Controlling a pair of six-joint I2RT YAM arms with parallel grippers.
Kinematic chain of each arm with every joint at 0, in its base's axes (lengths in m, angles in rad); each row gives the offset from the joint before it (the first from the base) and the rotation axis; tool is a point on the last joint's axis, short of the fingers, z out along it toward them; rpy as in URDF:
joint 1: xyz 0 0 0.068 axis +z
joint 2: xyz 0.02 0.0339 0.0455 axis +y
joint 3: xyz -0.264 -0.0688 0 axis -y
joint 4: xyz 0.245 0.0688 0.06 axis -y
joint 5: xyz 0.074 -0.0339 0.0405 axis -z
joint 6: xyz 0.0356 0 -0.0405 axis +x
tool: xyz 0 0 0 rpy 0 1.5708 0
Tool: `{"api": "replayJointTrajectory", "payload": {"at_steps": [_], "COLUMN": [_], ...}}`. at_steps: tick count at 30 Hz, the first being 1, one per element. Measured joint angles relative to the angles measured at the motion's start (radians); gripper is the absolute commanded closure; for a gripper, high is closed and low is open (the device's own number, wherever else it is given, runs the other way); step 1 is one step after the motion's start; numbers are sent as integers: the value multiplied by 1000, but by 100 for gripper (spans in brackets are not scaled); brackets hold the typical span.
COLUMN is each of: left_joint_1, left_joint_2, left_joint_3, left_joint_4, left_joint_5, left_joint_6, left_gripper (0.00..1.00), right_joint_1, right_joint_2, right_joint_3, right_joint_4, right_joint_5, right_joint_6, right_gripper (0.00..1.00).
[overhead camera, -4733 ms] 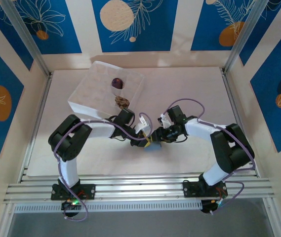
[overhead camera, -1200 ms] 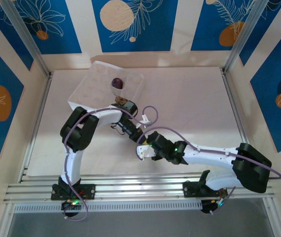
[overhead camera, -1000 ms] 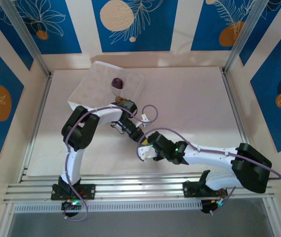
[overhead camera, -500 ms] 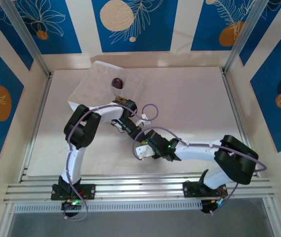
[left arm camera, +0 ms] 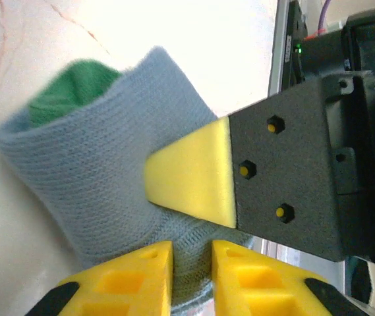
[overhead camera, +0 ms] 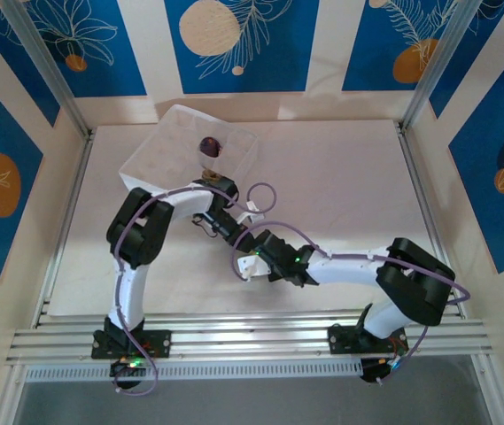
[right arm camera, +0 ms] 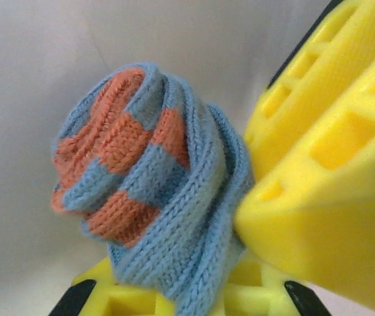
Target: Roll the socks
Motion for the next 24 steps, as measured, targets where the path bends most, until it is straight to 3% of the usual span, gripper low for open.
{"api": "replayJointTrajectory", "payload": {"at_steps": [8, 15, 20, 24], "left_joint_1": [82, 125, 129, 129], "left_joint_2": [-363, -668, -790, -790], "left_joint_3": [-193, -391, -570, -660], "left_joint_4": [283, 617, 886, 1081], "left_joint_5": [-69, -165, -196, -181], "left_joint_6": [-126, -189, -272, -409], "left_gripper": [69, 61, 59, 56], "right_joint_1": [-34, -202, -320, -413], "right_joint_2": [-221, -374, -402, -373], "right_joint_3": [-32, -10, 58, 149], "right_joint_4": [-109, -189, -231, -266], "right_joint_5": [-172, -398, -555, -682], "right_joint_6": [248, 462, 612, 764], "right_gripper": [100, 100, 100, 100]}}
